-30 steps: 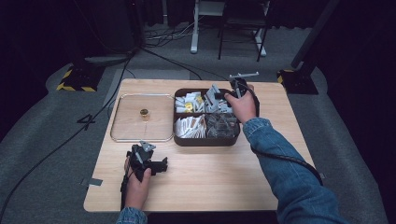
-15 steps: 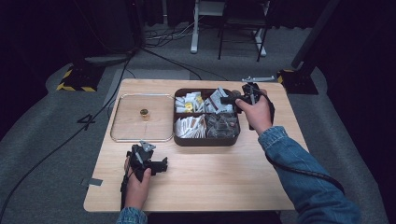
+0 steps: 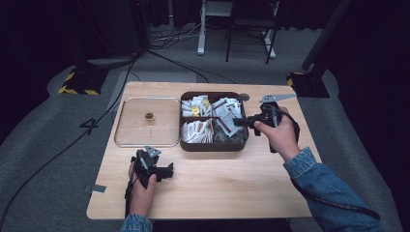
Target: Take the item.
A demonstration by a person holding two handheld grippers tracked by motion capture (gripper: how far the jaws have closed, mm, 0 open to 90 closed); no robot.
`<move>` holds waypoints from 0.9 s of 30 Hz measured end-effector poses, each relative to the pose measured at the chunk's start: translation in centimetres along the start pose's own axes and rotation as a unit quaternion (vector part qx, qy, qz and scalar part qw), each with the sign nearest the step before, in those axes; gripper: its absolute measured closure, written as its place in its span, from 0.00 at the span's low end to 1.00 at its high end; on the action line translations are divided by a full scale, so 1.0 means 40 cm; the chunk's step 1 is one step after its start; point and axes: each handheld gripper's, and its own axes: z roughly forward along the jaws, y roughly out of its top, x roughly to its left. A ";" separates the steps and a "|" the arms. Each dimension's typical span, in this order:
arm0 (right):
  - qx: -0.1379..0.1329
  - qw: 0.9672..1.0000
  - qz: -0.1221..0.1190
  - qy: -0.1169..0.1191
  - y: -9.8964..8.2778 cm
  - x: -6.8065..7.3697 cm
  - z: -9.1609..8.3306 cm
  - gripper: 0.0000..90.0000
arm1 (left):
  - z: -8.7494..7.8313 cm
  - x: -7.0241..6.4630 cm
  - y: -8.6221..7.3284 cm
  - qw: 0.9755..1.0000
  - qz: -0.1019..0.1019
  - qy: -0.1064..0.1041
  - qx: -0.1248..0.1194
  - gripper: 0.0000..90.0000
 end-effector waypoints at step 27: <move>0.038 0.999 -0.018 -0.004 -0.206 0.086 -0.040 0.99 | 0.001 -0.001 0.001 1.000 -0.001 0.002 -0.001 0.00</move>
